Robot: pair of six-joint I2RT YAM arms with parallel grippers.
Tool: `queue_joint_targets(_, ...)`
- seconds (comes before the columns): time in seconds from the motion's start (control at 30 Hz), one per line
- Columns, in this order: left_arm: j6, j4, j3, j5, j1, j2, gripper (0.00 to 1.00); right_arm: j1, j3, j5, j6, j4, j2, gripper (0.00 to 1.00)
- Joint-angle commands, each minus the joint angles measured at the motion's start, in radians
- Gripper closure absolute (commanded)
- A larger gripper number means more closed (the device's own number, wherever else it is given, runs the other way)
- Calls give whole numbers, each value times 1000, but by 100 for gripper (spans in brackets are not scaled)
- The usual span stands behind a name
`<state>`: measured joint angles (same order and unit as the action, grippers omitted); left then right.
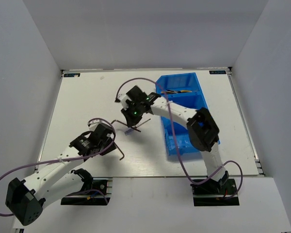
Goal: Sort the tools into containers
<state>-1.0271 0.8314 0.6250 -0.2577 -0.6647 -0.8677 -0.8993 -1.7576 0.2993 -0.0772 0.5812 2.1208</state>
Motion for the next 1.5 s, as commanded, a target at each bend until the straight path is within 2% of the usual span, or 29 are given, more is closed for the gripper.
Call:
queue_joint_targets(0.0, -51, -96, -36, 0, -4, -40, 57, 63, -53, 136, 22, 23, -165, 100)
queue_joint_targets(0.1, -79, -159, -79, 20, -4, -88, 56, 127, -25, 150, -33, 46, -243, 100)
queue_joint_targets(0.2, -79, -236, -99, 20, -4, -163, 53, 213, 29, 78, -191, 107, -323, 100)
queue_joint_targets(0.37, -79, -247, -45, -3, -4, -298, 47, 393, 72, 34, -484, 163, -370, 100)
queue_joint_targets(0.5, -79, -261, -22, -14, -4, -364, 45, 549, 61, 116, -685, 238, -369, 100)
queue_joint_targets(0.53, -79, -261, -22, -14, -4, -373, 45, 568, 66, 164, -760, 261, -366, 100)
queue_joint_targets(0.63, -79, -282, -31, -5, 7, -399, 43, 628, 112, 173, -944, 276, -358, 100)
queue_joint_targets(0.83, -88, -261, -10, -23, 7, -456, 43, 677, 219, 192, -1093, 316, -334, 100)
queue_joint_targets(0.87, -88, -246, -10, -23, 7, -465, 43, 683, 233, 201, -1096, 306, -340, 100)
queue_joint_targets(0.9, -88, -236, -1, -32, 7, -465, 43, 686, 259, 199, -1095, 298, -341, 96)
queue_joint_targets(1.03, -88, -226, -1, -55, 7, -490, 41, 697, 256, 213, -1064, 316, -341, 40)
queue_joint_targets(1.13, -88, -202, 22, -64, 7, -536, 42, 717, 238, 244, -1007, 316, -370, 36)
queue_joint_targets(1.23, -88, -163, 44, -64, 7, -591, 55, 747, 228, 320, -928, 318, -426, 36)
queue_joint_targets(1.3, -88, -125, 67, -64, 7, -623, 67, 763, 240, 369, -861, 309, -485, 36)
queue_joint_targets(1.47, -56, -104, 81, -62, -3, -688, 88, 810, 342, 448, -777, 232, -597, 35)
